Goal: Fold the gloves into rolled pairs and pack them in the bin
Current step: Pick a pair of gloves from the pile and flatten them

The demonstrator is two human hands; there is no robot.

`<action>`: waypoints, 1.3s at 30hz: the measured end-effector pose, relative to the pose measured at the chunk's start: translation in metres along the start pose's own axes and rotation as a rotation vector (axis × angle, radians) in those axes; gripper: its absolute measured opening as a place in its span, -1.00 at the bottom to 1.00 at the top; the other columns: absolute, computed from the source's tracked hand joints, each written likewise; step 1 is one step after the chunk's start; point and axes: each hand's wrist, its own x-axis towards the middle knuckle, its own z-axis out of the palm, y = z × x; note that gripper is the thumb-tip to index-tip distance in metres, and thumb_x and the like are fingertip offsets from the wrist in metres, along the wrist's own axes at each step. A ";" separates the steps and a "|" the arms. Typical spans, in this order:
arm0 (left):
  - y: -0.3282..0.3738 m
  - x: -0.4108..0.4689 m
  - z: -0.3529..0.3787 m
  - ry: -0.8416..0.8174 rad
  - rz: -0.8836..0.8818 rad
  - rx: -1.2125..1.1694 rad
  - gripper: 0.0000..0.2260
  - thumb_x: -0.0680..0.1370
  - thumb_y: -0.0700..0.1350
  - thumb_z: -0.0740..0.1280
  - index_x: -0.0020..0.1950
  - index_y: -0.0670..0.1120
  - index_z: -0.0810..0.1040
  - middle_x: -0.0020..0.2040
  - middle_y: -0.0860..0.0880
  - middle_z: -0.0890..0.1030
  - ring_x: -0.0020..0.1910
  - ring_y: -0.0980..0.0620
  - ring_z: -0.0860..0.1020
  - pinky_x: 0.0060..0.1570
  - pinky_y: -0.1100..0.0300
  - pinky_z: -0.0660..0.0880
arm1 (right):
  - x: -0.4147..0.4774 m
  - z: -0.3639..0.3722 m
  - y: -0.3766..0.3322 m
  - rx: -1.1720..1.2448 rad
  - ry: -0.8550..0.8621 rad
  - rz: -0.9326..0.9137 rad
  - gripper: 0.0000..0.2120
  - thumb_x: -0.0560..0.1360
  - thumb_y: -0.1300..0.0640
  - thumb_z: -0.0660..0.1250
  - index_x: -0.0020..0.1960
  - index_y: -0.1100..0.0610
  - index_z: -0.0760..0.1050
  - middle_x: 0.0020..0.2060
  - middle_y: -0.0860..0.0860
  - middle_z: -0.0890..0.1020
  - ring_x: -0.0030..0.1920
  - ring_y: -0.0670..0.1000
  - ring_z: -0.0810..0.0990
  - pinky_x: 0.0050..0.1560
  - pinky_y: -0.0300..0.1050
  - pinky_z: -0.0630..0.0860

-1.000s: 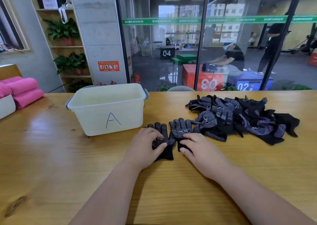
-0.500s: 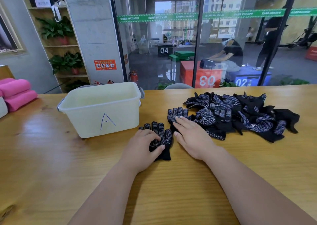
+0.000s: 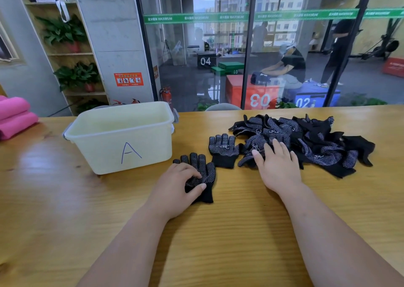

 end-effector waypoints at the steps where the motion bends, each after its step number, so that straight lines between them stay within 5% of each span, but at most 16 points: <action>1: 0.000 0.000 0.000 -0.002 0.000 -0.002 -0.70 0.59 0.27 0.37 0.22 0.16 0.66 0.21 0.30 0.54 0.26 0.22 0.42 0.29 0.15 0.44 | 0.000 0.000 0.001 0.002 0.008 0.019 -0.23 0.65 -0.39 -0.26 0.69 0.00 0.15 0.70 0.07 0.08 0.69 0.09 0.00 0.66 0.19 -0.02; 10: 0.000 -0.001 -0.001 -0.023 -0.015 -0.009 -0.72 0.61 0.26 0.37 0.23 0.17 0.65 0.22 0.32 0.53 0.28 0.23 0.41 0.31 0.15 0.43 | 0.005 0.003 0.009 0.107 0.127 0.021 -0.33 0.72 -0.25 -0.11 0.63 0.13 0.30 0.62 0.07 0.31 0.64 0.08 0.18 0.65 0.18 0.05; 14: 0.001 -0.001 -0.002 -0.029 -0.024 -0.008 -0.72 0.61 0.24 0.37 0.24 0.16 0.65 0.23 0.31 0.53 0.28 0.23 0.40 0.31 0.17 0.42 | -0.001 -0.007 -0.003 0.256 0.318 -0.151 -0.49 0.74 -0.08 0.10 0.55 0.20 0.44 0.52 0.11 0.46 0.52 0.13 0.42 0.56 0.14 0.31; 17: 0.002 0.000 -0.002 -0.027 -0.023 -0.007 -0.73 0.61 0.24 0.38 0.24 0.16 0.65 0.22 0.31 0.53 0.27 0.22 0.41 0.31 0.17 0.42 | -0.014 -0.010 -0.024 0.266 0.194 -0.383 -0.57 0.73 -0.07 0.15 0.47 0.08 0.55 0.40 0.00 0.60 0.38 0.07 0.55 0.44 0.07 0.45; 21: 0.001 0.000 -0.001 -0.026 -0.025 -0.015 -0.73 0.61 0.24 0.38 0.24 0.17 0.65 0.22 0.32 0.53 0.27 0.23 0.41 0.31 0.14 0.44 | -0.021 -0.002 -0.035 0.190 0.038 -0.566 -0.63 0.71 -0.14 0.14 0.42 -0.14 0.57 0.31 -0.21 0.64 0.35 -0.04 0.48 0.38 0.10 0.44; 26: 0.000 0.000 -0.001 -0.027 -0.023 -0.023 -0.73 0.61 0.25 0.37 0.23 0.18 0.65 0.21 0.32 0.53 0.27 0.22 0.41 0.31 0.13 0.44 | -0.011 -0.004 -0.020 0.239 0.277 -0.398 -0.68 0.63 0.03 0.30 0.34 -0.09 0.64 0.35 -0.09 0.58 0.37 0.04 0.46 0.31 0.16 0.50; 29: -0.001 0.001 0.000 -0.024 -0.014 -0.028 -0.72 0.60 0.26 0.37 0.22 0.17 0.66 0.20 0.32 0.53 0.27 0.21 0.42 0.31 0.11 0.45 | -0.007 -0.005 -0.010 0.200 0.282 -0.229 -0.62 0.64 0.03 0.28 0.44 -0.08 0.56 0.51 -0.02 0.47 0.54 0.10 0.34 0.46 0.23 0.39; 32: -0.001 0.000 0.000 -0.017 -0.011 -0.033 -0.72 0.60 0.25 0.38 0.21 0.15 0.66 0.20 0.32 0.54 0.27 0.21 0.43 0.31 0.12 0.46 | -0.004 0.000 -0.002 0.080 -0.004 -0.167 -0.52 0.73 -0.11 0.04 0.62 -0.12 0.31 0.64 -0.05 0.29 0.65 0.09 0.17 0.63 0.20 0.12; 39: 0.001 0.000 -0.001 -0.018 -0.013 -0.036 -0.73 0.60 0.23 0.39 0.22 0.14 0.67 0.20 0.30 0.54 0.27 0.18 0.43 0.31 0.12 0.44 | -0.015 0.002 -0.025 0.007 -0.121 -0.432 -0.45 0.74 -0.14 -0.03 0.71 -0.17 -0.02 0.70 -0.11 0.09 0.70 0.02 -0.01 0.68 0.12 -0.12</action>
